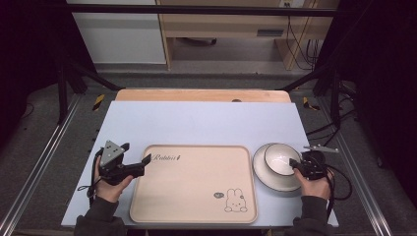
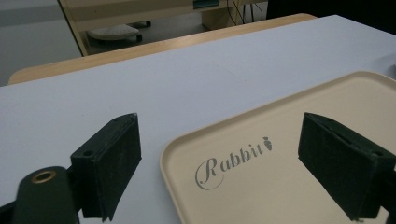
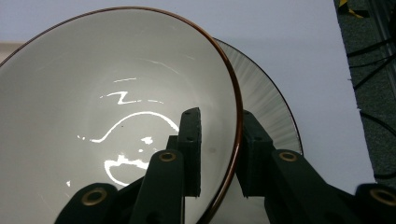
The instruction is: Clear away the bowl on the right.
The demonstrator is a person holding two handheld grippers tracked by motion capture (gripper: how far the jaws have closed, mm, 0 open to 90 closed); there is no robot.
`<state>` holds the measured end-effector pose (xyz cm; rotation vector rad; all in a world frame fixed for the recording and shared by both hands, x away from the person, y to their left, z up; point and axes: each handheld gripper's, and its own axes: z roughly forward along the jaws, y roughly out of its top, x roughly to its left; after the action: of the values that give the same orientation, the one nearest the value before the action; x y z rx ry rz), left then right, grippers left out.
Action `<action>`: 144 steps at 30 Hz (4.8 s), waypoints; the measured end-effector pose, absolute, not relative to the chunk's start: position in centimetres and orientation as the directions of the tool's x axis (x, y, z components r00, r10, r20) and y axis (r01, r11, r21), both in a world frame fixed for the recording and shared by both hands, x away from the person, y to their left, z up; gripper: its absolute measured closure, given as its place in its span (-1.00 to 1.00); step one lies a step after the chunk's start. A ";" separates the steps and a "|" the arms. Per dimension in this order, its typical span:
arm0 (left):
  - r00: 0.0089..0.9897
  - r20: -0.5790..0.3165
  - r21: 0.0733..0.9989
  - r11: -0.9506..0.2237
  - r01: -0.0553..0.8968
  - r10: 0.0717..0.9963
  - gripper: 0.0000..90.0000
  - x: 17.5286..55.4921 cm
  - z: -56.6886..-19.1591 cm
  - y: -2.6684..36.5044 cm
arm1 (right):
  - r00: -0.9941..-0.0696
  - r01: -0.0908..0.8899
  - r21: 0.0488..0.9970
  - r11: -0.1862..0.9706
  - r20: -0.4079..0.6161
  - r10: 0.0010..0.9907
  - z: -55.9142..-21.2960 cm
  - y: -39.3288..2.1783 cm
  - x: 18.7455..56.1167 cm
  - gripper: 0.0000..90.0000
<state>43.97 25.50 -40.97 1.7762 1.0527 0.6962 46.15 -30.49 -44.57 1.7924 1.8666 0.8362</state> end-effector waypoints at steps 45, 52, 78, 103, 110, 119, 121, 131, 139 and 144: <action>0.473 0.017 0.909 -0.211 0.360 0.881 -0.71 44.0 -41.1 25.4 | -0.057 0.710 0.704 -0.015 0.079 0.995 -42.9 -28.9 46.0 0.83; 0.473 0.018 0.908 -0.212 0.361 0.881 -0.71 44.0 -41.1 25.4 | -0.059 0.710 0.704 -0.012 0.077 0.995 -42.8 -28.8 46.0 0.83; 0.473 0.018 0.908 -0.213 0.362 0.881 -0.71 44.1 -41.1 25.3 | -0.080 0.687 0.726 -0.002 0.078 0.994 -41.8 -28.7 45.3 0.82; 0.474 0.011 0.907 -0.208 0.366 0.881 -0.71 44.2 -41.1 25.4 | -0.116 0.668 0.744 0.001 0.103 0.988 -40.7 -28.1 44.7 0.83; 0.474 0.012 0.907 -0.209 0.365 0.881 -0.71 44.2 -41.1 25.4 | -0.140 0.660 0.751 0.021 0.096 0.986 -40.4 -27.7 44.6 0.83; 0.475 0.014 0.908 -0.210 0.362 0.880 -0.71 44.1 -41.1 25.4 | -0.162 0.647 0.761 0.041 0.085 0.983 -39.8 -27.1 44.3 0.82; 0.475 0.014 0.908 -0.210 0.362 0.880 -0.71 44.1 -41.1 25.4 | -0.165 0.645 0.763 0.040 0.088 0.982 -39.7 -27.0 44.3 0.83; 0.475 0.015 0.908 -0.211 0.362 0.880 -0.71 44.1 -41.1 25.3 | -0.200 0.631 0.774 0.053 0.096 0.975 -39.0 -26.3 44.0 0.83; 0.475 0.016 0.908 -0.212 0.362 0.880 -0.71 44.1 -41.1 25.3 | -0.220 0.626 0.777 0.061 0.101 0.970 -38.8 -25.9 43.9 0.82; 0.476 0.015 0.908 -0.212 0.362 0.880 -0.71 44.1 -41.1 25.3 | -0.234 0.625 0.778 0.063 0.110 0.966 -38.9 -25.5 44.0 0.82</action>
<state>44.13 25.31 -41.14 1.7869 1.0531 0.6930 43.96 -25.52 -38.88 1.5821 1.9040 1.0231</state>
